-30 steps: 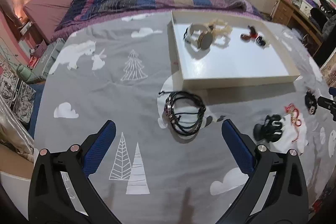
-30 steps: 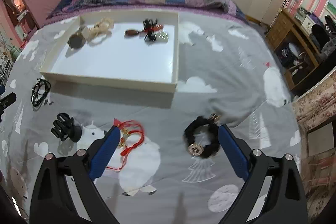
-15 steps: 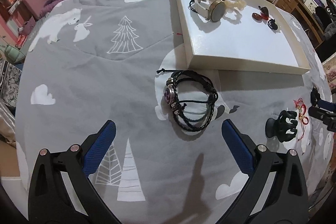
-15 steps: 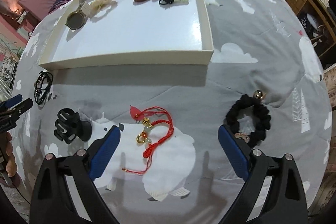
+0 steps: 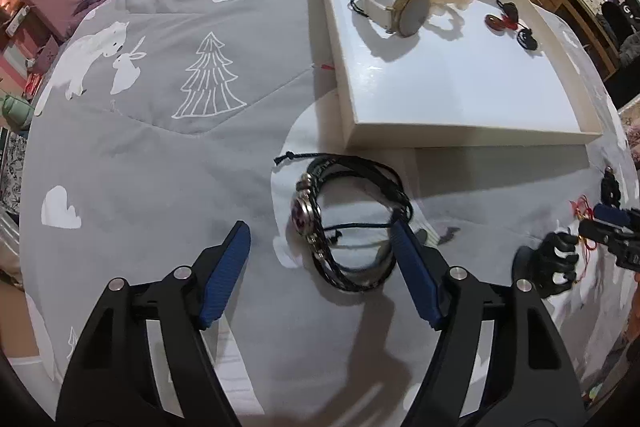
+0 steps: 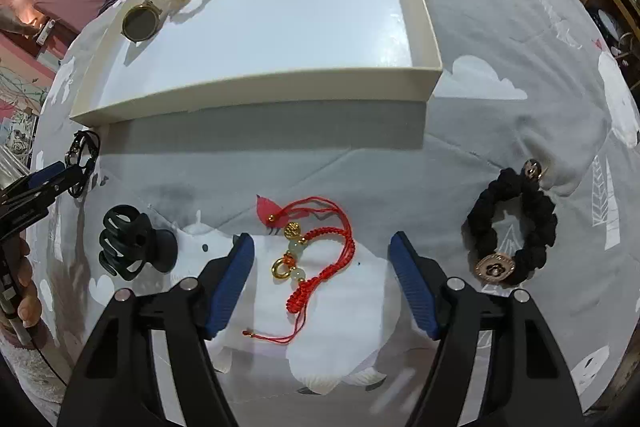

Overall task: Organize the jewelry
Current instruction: 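Move the left tool to the black braided bracelet while the right tool approaches the red-corded charm, then grasp the black braided bracelet with the left tool while the right tool grasps the red-corded charm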

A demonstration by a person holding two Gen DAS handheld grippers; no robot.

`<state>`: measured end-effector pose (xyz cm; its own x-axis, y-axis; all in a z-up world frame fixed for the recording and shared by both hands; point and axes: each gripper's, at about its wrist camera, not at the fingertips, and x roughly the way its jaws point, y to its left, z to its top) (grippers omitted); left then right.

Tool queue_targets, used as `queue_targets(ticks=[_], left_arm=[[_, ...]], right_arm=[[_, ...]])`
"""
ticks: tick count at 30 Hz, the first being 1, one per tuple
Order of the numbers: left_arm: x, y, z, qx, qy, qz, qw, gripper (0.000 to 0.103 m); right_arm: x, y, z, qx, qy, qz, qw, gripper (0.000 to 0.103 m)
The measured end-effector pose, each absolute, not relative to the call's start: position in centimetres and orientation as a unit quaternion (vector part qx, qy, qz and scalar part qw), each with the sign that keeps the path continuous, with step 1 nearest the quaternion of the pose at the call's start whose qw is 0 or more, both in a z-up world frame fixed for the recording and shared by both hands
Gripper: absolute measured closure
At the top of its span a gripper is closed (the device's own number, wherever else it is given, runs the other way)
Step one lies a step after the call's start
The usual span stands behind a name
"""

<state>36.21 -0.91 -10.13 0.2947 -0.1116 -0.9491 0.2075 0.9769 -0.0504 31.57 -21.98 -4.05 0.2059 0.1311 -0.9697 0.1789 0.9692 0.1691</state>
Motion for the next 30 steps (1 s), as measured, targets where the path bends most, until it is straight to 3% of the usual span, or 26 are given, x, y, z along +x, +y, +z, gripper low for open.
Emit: queue_targets(ticks=[2,7,9,14,17,19,22,30], left_arm=[[36.5,-1.0,-10.4,0.038,0.587,-0.1,0.803,0.043],[36.7,-1.2,-10.5,0.044,0.578,-0.096,0.809,0.045],[36.6,-1.1,-10.5,0.046,0.574,-0.091,0.812,0.054],[36.1,-0.7,-10.2,0.052,0.568,-0.085,0.817,0.074],[35.8,-0.9,-10.1,0.058,0.566,-0.084,0.818,0.085],[35.7,-1.1,-10.2,0.062,0.564,-0.079,0.819,0.085],[35.6,-1.3,-10.1,0.064,0.562,-0.076,0.821,0.086],[34.4,-0.6,-8.6,0.044,0.552,-0.088,0.828,0.087]], right_arm=[[31.6,-21.8,-4.2,0.123,0.629,-0.017,0.768,0.032],[31.2,-21.5,-4.2,0.122,0.62,-0.02,0.775,0.041],[30.9,-21.3,-4.2,0.115,0.614,-0.027,0.78,0.045],[30.5,-21.2,-4.0,0.099,0.606,-0.037,0.788,0.072],[30.1,-20.9,-4.0,0.087,0.6,-0.046,0.794,0.083],[30.0,-20.8,-3.9,0.09,0.595,-0.043,0.797,0.091],[29.7,-20.8,-3.7,0.083,0.59,-0.043,0.802,0.094],[28.6,-21.8,-1.5,0.077,0.564,-0.045,0.821,0.095]])
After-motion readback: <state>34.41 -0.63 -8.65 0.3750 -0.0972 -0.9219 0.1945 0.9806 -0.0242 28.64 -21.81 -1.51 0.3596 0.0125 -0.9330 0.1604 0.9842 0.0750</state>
